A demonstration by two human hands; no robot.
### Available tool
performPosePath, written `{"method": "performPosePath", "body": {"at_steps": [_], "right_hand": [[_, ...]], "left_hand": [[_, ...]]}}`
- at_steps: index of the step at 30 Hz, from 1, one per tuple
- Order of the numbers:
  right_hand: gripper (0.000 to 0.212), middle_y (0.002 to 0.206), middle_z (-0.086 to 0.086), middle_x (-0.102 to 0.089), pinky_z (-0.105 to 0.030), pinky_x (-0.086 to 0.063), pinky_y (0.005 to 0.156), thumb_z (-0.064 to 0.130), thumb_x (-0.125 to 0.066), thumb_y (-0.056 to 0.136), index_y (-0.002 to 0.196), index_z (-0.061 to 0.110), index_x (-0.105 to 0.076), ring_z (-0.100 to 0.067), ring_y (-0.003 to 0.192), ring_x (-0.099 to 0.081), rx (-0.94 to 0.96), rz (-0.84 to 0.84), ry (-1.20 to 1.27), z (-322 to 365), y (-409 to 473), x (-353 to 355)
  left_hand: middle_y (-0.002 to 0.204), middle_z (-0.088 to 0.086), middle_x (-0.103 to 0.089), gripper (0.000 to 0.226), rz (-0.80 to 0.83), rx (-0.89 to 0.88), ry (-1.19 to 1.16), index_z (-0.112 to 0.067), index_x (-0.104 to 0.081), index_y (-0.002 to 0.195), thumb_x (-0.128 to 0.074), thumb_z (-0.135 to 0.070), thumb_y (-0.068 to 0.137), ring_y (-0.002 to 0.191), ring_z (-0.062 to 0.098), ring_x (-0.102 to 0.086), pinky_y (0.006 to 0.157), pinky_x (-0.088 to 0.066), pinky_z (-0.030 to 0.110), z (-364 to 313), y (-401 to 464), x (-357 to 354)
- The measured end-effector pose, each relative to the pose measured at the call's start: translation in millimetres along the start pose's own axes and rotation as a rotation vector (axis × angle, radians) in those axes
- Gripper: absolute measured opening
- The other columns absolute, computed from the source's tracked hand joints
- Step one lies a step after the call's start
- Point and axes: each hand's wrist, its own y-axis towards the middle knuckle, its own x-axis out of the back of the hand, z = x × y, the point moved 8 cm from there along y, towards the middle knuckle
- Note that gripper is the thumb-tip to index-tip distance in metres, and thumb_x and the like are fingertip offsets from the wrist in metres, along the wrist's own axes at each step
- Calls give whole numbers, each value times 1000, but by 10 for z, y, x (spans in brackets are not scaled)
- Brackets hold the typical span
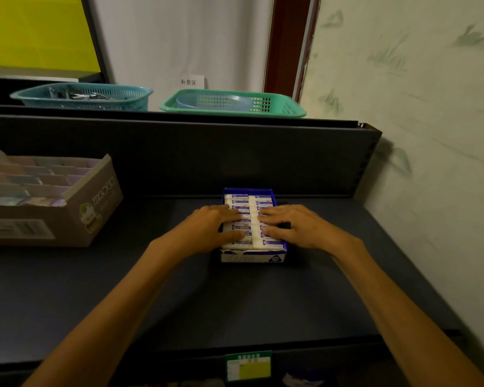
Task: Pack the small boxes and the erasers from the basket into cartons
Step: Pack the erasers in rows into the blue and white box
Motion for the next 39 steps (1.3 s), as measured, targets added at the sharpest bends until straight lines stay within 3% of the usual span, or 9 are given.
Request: {"method": "performPosePath", "body": {"at_steps": [3, 6, 10, 15, 19, 26, 34, 39], "right_hand": [[61, 157, 7, -22, -39, -22, 114, 46, -47, 95, 149, 28, -25, -17, 143, -20, -55, -16, 11, -37, 56, 0], [66, 159, 6, -15, -35, -17, 115, 50, -43, 95, 151, 28, -16, -17, 144, -15, -65, -8, -19, -13, 108, -7], [63, 159, 7, -15, -32, -12, 115, 50, -41, 96, 150, 27, -19, -14, 144, -14, -55, 16, -69, -3, 151, -10], [60, 154, 6, -29, -36, -25, 110, 51, -47, 93, 147, 30, -29, -19, 138, -26, -71, -33, -49, -63, 224, 60], [62, 157, 7, -22, -34, -21, 112, 50, -45, 95, 149, 29, -25, -17, 141, -21, -61, -36, -50, -72, 264, 50], [61, 156, 10, -22, -33, -20, 112, 51, -45, 94, 148, 31, -26, -14, 141, -20, -53, -39, -50, -110, 308, 22], [60, 156, 7, -21, -38, -26, 112, 47, -49, 94, 147, 33, -27, -17, 141, -22, -91, -65, 94, -124, 246, 6], [65, 157, 6, -18, -37, -32, 112, 45, -53, 92, 148, 27, -25, -13, 140, -24, -99, -157, 175, -116, 30, 41]], "left_hand": [[151, -2, -29, 62, -10, 7, -13, -31, -31, 142, -53, -51, 87, 137, 18, -29, 109, -28, 38, 16, 10, 43], [156, -2, -14, 66, -15, 53, 5, -29, -21, 146, -47, -52, 90, 142, 18, -17, 114, -18, 40, 36, 58, 57], [157, -1, -10, 65, 19, 51, 78, -28, -19, 147, -40, -55, 92, 143, 18, -15, 116, -14, 44, 45, 128, 28], [150, -2, -31, 60, -72, 11, 40, -30, -33, 141, -51, -52, 88, 135, 17, -33, 108, -30, 36, 29, 197, 126], [155, -5, -20, 67, -53, 50, 12, -31, -26, 145, -51, -53, 87, 141, 17, -22, 113, -21, 41, 87, 303, 87], [152, -4, -28, 64, -46, 21, 6, -30, -33, 142, -52, -55, 86, 138, 16, -28, 112, -28, 42, 113, 367, 61], [155, -4, -21, 65, -102, 56, -95, -28, -29, 144, -53, -50, 87, 141, 15, -18, 114, -20, 38, 142, 289, 34], [155, -2, -18, 67, -168, 114, -159, -26, -30, 144, -54, -50, 86, 138, 19, -28, 108, -34, 37, 177, 12, 111]]}}
